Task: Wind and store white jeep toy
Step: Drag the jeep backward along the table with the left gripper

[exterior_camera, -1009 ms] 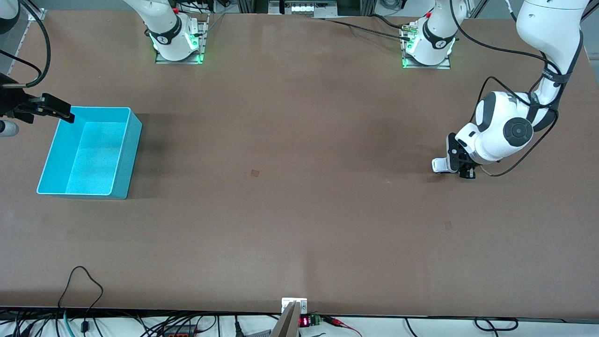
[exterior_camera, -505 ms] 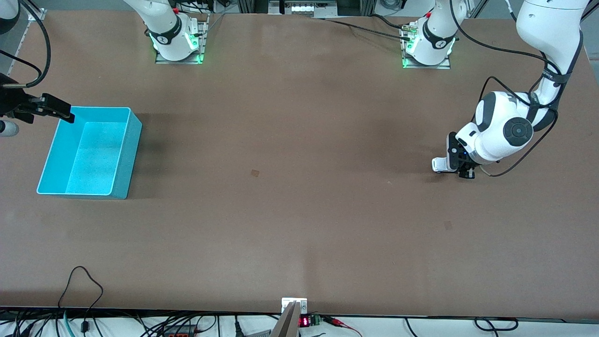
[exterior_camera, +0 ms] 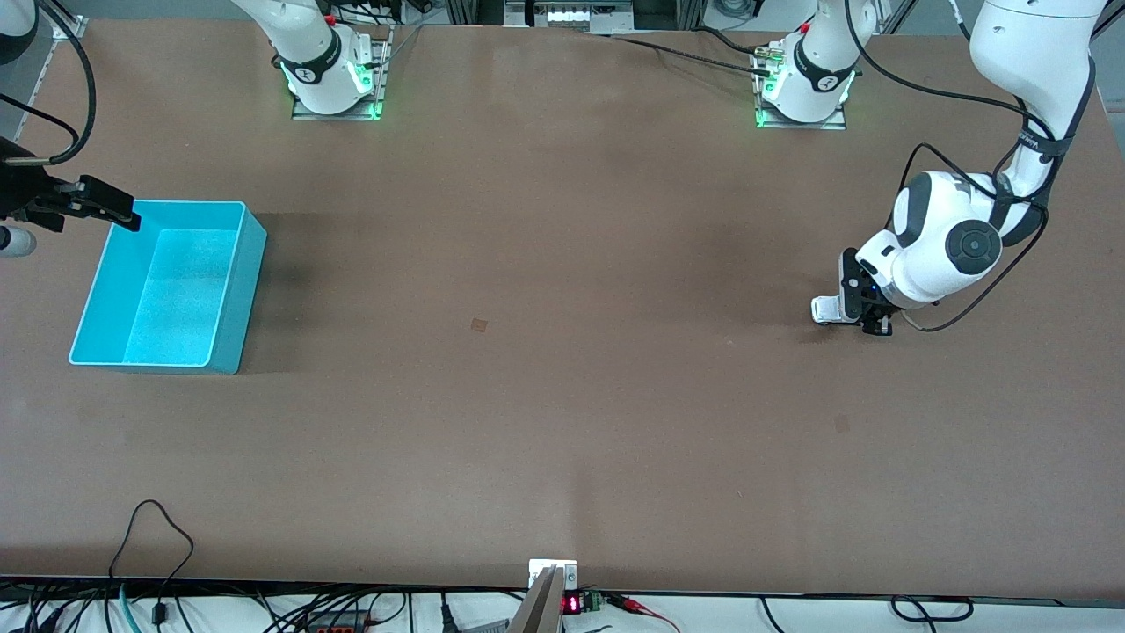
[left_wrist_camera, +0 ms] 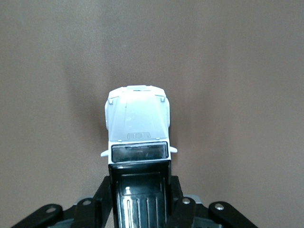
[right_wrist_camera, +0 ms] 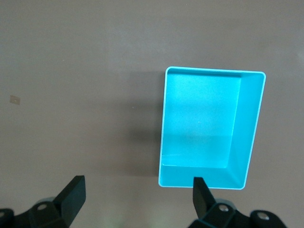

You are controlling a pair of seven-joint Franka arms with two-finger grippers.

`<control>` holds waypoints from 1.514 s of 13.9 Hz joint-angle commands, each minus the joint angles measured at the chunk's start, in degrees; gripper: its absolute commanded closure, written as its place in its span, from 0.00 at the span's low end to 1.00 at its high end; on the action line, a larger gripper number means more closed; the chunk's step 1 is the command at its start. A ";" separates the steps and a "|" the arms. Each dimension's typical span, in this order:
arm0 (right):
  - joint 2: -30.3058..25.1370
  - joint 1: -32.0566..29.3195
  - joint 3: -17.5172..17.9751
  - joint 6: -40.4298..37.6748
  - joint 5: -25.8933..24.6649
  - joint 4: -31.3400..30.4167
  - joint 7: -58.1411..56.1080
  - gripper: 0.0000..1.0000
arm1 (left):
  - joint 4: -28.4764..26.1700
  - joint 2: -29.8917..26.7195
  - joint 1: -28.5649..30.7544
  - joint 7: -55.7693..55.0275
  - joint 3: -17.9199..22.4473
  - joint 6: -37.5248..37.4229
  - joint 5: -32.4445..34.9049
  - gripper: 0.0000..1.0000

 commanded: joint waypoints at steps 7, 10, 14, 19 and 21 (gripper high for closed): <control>-0.17 0.10 0.06 -0.69 0.14 0.26 -0.45 0.00 | -0.42 3.00 2.09 -1.16 -0.68 2.78 1.04 1.00; -0.17 -0.08 -0.03 -0.87 0.14 0.26 -0.54 0.00 | -0.42 3.18 3.41 -0.98 -0.68 2.78 3.06 1.00; -0.17 0.01 -0.03 -1.04 0.14 0.26 -0.63 0.00 | -0.42 3.62 5.87 -0.02 -0.68 2.78 3.67 1.00; -0.17 0.10 -0.03 -0.96 0.14 0.26 -0.63 0.00 | 0.02 4.67 9.56 1.74 -0.68 3.66 4.56 1.00; -0.17 0.10 -0.03 -1.04 0.14 0.26 -0.72 0.00 | 0.11 5.72 11.23 3.84 -0.59 5.23 4.56 1.00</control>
